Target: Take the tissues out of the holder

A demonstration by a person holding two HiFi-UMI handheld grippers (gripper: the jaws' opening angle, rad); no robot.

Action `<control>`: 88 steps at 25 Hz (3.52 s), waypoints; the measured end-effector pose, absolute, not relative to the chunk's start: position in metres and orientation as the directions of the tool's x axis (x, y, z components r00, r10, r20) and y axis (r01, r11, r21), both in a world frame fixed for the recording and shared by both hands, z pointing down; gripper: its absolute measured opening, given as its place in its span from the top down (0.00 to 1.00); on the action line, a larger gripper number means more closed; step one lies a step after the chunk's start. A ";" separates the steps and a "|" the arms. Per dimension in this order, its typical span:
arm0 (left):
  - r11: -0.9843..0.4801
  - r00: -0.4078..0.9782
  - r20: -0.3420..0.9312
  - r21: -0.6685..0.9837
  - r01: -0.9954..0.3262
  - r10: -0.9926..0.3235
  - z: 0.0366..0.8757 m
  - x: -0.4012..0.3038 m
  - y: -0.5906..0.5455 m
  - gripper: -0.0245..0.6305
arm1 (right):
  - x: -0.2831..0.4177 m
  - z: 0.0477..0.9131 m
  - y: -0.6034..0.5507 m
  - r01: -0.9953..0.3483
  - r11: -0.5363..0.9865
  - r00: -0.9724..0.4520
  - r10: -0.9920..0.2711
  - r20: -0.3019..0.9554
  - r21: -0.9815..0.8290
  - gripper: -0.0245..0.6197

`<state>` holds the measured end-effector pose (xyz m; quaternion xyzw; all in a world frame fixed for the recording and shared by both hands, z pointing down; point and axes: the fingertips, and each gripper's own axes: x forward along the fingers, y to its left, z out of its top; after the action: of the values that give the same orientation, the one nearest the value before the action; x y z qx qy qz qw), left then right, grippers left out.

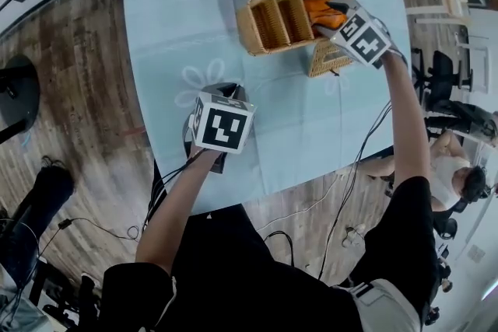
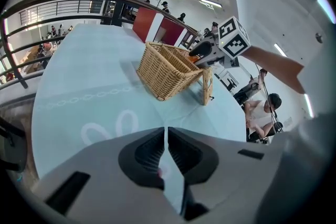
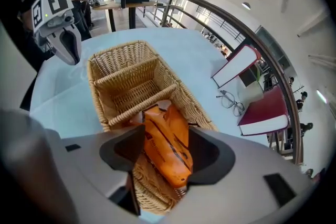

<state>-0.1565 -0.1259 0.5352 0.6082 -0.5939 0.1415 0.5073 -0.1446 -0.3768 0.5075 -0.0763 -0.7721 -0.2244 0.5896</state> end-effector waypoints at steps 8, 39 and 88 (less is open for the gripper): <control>0.211 0.283 0.769 0.472 -0.856 -0.573 0.540 -0.159 -0.122 0.94 | -0.146 0.528 -0.386 0.462 0.857 -0.162 -0.170 0.972 0.228 0.60; 0.205 0.290 0.771 0.473 -0.857 -0.567 0.537 -0.161 -0.124 0.94 | -0.138 0.495 -0.384 0.509 0.780 -0.214 -0.296 0.931 0.365 0.94; -0.155 0.436 0.807 0.409 -0.899 -0.398 0.510 0.041 -0.100 0.94 | 0.148 0.476 -0.233 -0.094 0.938 -0.306 -0.347 0.887 0.335 0.94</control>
<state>0.0409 -0.1001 0.5096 0.7100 -0.4568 0.2710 0.4624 0.1483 -0.2332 0.4763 0.1377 -0.8003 -0.1106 0.5729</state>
